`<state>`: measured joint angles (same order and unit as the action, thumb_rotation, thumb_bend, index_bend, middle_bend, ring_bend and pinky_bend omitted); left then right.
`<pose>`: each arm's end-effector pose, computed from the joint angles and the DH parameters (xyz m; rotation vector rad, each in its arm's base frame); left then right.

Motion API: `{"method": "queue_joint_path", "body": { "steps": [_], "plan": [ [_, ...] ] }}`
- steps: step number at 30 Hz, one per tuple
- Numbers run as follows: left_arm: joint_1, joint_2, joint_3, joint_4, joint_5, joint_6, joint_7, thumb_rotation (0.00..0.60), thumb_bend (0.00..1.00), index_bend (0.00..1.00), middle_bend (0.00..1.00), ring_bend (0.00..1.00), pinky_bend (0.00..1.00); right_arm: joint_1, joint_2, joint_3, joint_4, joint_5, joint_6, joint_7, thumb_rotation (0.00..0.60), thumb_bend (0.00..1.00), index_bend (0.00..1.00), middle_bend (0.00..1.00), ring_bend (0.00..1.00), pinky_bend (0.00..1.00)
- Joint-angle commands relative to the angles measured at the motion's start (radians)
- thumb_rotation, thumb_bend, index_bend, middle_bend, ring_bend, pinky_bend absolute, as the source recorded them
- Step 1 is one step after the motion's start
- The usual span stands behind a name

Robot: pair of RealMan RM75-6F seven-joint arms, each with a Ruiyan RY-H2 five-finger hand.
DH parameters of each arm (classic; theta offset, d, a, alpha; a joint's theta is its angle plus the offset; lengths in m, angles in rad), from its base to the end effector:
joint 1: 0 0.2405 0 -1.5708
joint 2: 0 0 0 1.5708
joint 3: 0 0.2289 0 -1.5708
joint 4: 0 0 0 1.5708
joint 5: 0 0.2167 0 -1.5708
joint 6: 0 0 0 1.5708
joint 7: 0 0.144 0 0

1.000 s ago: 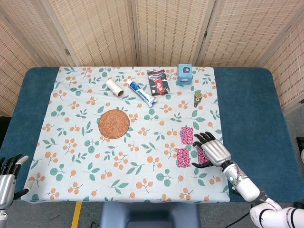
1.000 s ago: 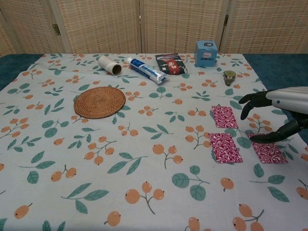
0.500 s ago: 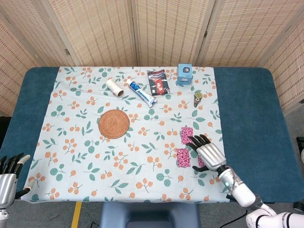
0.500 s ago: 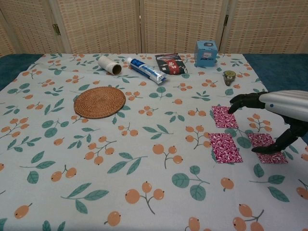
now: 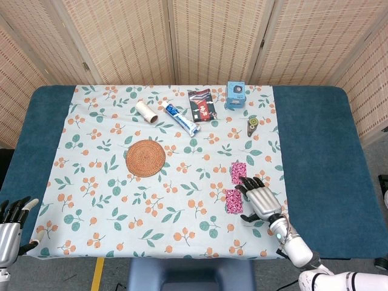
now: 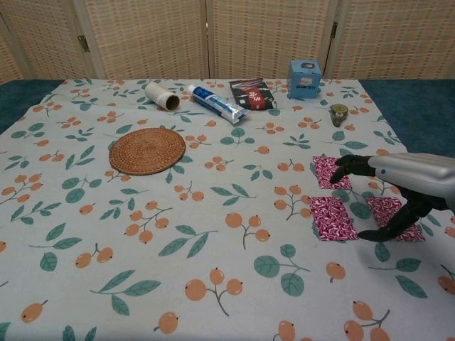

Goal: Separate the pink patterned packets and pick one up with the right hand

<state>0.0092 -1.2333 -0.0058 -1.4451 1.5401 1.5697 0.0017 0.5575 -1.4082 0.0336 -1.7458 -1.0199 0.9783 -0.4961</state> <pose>-0.3179 0.1423 0.1251 -1.3592 -0.8726 -0.8394 -0.1819 -0.2453 -0.0168 1.9020 -1.1367 0.6526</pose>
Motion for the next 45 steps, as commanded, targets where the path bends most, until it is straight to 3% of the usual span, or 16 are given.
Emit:
{"method": "queue_joint_path", "body": {
  "steps": [1,24,45],
  "plan": [
    [0.001,-0.002,0.000,0.005,0.000,0.003,-0.007,0.600,0.33,0.20,0.14,0.15,0.00,0.015,-0.021,0.002,-0.007,0.045,-0.005,-0.031,0.494,0.27,0.16,0.03,0.00,0.00],
    [-0.004,-0.007,0.001,0.016,0.002,-0.004,-0.014,0.600,0.33,0.20,0.14,0.15,0.00,0.097,-0.070,0.012,0.028,0.223,-0.022,-0.109,0.493,0.27,0.13,0.02,0.00,0.00],
    [0.001,-0.017,0.003,0.037,-0.004,-0.005,-0.030,0.600,0.33,0.20,0.14,0.15,0.00,0.115,-0.096,-0.009,0.047,0.224,0.015,-0.109,0.491,0.27,0.16,0.05,0.00,0.00]
  ]
}}
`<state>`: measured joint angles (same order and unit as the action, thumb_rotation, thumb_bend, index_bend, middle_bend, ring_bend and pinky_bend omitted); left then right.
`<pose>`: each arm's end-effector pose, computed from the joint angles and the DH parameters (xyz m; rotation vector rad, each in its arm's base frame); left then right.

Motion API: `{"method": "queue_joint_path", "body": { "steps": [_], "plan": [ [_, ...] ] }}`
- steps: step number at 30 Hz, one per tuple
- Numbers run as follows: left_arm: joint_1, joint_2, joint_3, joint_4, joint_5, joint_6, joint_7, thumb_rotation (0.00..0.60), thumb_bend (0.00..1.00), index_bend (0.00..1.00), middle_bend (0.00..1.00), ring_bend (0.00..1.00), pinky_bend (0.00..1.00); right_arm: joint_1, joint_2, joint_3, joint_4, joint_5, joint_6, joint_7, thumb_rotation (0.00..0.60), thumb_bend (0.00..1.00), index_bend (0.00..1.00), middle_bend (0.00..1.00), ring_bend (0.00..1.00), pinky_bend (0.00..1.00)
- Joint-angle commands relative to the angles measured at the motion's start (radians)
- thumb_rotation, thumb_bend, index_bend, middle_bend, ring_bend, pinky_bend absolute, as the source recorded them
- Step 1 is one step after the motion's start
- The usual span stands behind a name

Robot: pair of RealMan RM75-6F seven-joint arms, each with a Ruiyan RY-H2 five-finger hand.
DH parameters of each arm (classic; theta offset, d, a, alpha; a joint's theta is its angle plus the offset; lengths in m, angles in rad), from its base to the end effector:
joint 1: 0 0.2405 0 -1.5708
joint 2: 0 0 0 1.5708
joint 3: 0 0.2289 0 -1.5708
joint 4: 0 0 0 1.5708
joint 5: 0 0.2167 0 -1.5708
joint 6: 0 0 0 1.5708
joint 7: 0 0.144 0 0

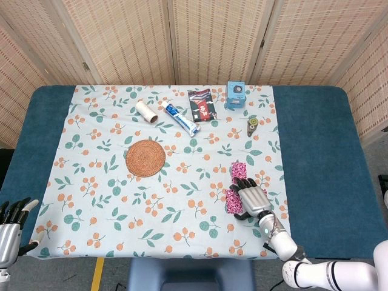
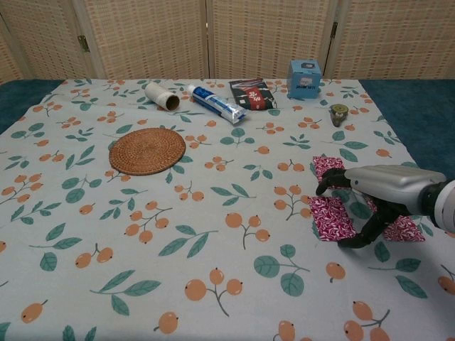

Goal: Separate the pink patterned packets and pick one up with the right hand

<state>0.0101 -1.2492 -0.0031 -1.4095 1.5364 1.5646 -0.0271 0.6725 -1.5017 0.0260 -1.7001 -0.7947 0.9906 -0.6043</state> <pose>-0.3239 0.1413 0.1229 -1.3563 -0.8865 -0.8393 -0.1720 -0.2569 -0.0415 1.8993 -1.1649 0.5520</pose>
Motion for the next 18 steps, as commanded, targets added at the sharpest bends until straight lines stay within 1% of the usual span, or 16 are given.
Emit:
{"method": "queue_joint_path", "body": {
  "steps": [1,18],
  "plan": [
    [0.000,-0.002,-0.001,0.004,-0.001,-0.001,-0.004,0.600,0.33,0.20,0.14,0.15,0.00,0.000,-0.005,-0.002,0.003,-0.003,0.005,-0.002,0.492,0.27,0.17,0.05,0.00,0.00],
    [0.003,-0.008,0.002,0.023,-0.005,-0.005,-0.019,0.600,0.33,0.20,0.14,0.15,0.00,0.002,-0.030,-0.008,0.016,-0.009,0.029,-0.014,0.489,0.27,0.21,0.08,0.00,0.00]
  ]
}}
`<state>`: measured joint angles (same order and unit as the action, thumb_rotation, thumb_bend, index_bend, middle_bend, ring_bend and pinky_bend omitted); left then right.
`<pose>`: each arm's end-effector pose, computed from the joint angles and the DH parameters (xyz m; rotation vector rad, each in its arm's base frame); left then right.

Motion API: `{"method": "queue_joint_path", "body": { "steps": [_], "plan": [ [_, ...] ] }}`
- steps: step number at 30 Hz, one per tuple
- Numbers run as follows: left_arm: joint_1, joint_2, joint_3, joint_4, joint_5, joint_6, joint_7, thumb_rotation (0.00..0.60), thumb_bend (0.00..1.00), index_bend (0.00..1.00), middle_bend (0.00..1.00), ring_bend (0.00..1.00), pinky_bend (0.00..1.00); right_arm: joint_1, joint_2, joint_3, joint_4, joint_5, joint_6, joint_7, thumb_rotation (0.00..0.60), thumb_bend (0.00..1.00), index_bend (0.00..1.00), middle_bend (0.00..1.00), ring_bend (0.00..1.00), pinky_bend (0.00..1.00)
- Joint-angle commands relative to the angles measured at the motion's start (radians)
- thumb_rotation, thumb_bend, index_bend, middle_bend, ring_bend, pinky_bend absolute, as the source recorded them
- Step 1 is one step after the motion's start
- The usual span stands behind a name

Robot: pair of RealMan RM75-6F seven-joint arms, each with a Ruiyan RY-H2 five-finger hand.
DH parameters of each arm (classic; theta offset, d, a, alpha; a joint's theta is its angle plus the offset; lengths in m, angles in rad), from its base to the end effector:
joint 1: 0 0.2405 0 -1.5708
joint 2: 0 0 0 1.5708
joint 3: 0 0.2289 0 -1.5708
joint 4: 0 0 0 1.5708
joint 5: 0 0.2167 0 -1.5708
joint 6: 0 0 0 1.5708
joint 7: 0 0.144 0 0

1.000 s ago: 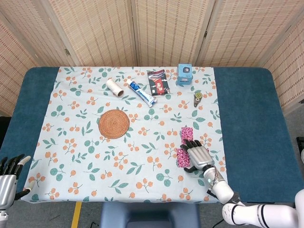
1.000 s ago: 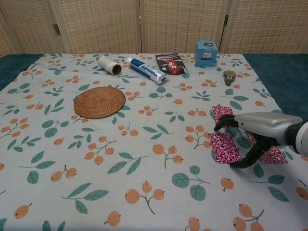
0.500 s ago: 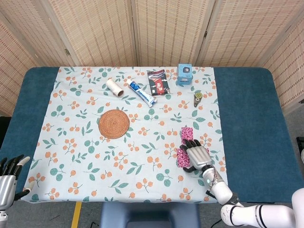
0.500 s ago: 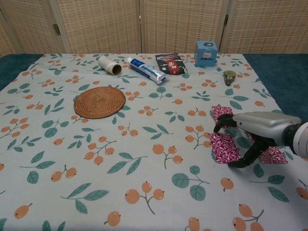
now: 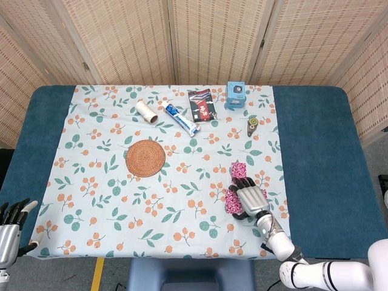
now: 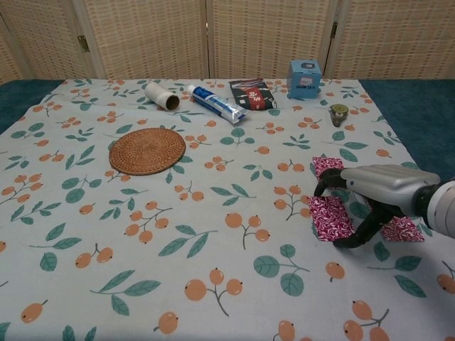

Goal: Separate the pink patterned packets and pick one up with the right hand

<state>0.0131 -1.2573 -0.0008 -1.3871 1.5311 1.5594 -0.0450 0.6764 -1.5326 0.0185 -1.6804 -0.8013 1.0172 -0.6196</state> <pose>-0.3287 0.1398 0.1220 -1.3524 -0.8979 -0.8328 -0.1698 -0.2562 -0.0468 1.9000 -1.1368 0.5564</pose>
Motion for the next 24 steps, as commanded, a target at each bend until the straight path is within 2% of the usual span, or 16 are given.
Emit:
{"method": "queue_joint_path", "body": {
  "steps": [1,11,18,24],
  "plan": [
    [0.000,0.000,0.000,0.001,0.000,0.001,-0.001,0.600,0.33,0.20,0.14,0.15,0.00,-0.003,0.003,0.000,-0.006,-0.005,0.005,0.003,0.488,0.27,0.21,0.08,0.00,0.00],
    [0.000,0.000,0.000,-0.002,0.002,0.001,0.002,0.600,0.33,0.20,0.14,0.15,0.00,-0.021,0.037,-0.006,-0.045,-0.051,0.028,0.027,0.489,0.27,0.22,0.08,0.00,0.00],
    [0.001,0.006,0.002,-0.010,0.004,0.001,0.009,0.600,0.33,0.20,0.14,0.15,0.00,-0.054,0.107,-0.019,-0.101,-0.104,0.067,0.057,0.489,0.26,0.22,0.08,0.00,0.00],
    [0.000,0.009,0.002,-0.026,0.011,0.006,0.020,0.600,0.33,0.20,0.14,0.15,0.00,-0.103,0.188,-0.051,-0.115,-0.144,0.084,0.108,0.485,0.26,0.22,0.08,0.00,0.00]
  ]
}}
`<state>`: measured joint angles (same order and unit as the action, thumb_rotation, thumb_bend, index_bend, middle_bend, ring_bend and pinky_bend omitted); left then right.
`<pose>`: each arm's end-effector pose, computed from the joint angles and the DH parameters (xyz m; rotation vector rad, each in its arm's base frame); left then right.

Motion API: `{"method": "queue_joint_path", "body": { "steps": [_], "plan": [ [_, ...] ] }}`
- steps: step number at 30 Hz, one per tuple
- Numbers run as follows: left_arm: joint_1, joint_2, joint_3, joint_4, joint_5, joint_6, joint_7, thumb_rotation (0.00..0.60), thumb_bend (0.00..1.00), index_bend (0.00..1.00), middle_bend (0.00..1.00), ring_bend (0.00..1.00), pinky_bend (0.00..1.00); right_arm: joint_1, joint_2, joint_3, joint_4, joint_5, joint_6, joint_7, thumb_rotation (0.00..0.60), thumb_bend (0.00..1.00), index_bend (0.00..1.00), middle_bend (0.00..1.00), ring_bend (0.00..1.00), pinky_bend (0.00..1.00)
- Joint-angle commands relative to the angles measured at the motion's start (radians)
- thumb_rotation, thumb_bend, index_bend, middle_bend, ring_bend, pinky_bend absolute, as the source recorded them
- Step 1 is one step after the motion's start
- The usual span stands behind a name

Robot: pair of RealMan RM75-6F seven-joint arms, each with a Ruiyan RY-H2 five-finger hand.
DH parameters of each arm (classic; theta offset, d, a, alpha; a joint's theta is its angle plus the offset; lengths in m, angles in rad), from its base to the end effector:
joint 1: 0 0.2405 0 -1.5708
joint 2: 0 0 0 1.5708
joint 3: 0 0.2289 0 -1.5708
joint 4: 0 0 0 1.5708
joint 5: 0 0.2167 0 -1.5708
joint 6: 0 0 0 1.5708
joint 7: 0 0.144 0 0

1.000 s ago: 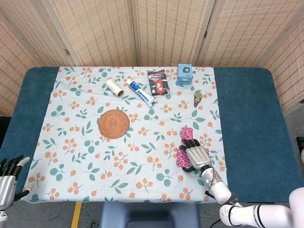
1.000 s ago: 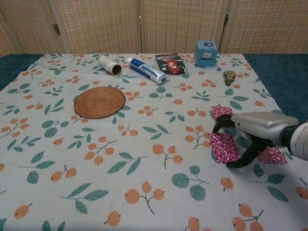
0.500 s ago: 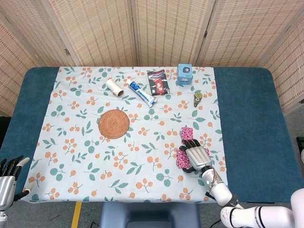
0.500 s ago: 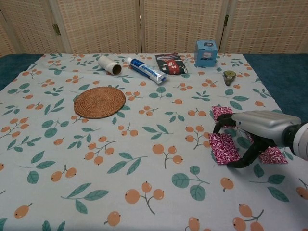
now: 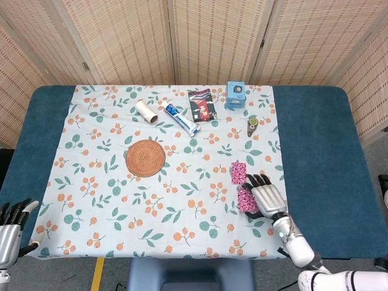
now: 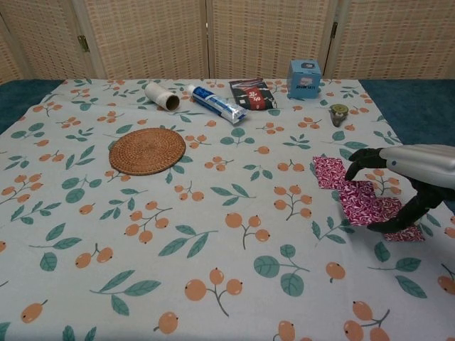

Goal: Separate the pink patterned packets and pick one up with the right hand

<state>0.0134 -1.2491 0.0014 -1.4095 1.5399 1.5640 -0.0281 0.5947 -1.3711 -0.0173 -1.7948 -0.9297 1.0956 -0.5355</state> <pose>-0.3242 0.1393 0.1220 -1.3605 -0.8918 -0.8364 -0.1892 -0.2457 -0.0001 1.8227 -1.1062 0.6046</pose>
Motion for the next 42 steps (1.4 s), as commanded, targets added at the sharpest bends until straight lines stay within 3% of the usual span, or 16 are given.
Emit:
{"method": "queue_joint_path", "body": {
  "steps": [1,15,42],
  "plan": [
    [-0.001,0.002,0.000,-0.008,0.004,0.002,0.008,0.600,0.33,0.20,0.14,0.15,0.00,-0.028,0.036,-0.020,0.009,-0.020,0.000,0.038,0.487,0.26,0.22,0.08,0.00,0.00],
    [0.001,0.015,0.004,-0.052,0.012,0.010,0.046,0.600,0.33,0.20,0.14,0.15,0.00,-0.051,0.016,-0.024,0.160,-0.079,-0.101,0.151,0.485,0.27,0.22,0.08,0.00,0.00],
    [0.007,0.020,0.003,-0.061,0.008,0.014,0.054,0.600,0.33,0.19,0.14,0.15,0.00,-0.061,0.021,0.007,0.185,-0.124,-0.140,0.182,0.484,0.27,0.15,0.08,0.00,0.00]
  ]
}}
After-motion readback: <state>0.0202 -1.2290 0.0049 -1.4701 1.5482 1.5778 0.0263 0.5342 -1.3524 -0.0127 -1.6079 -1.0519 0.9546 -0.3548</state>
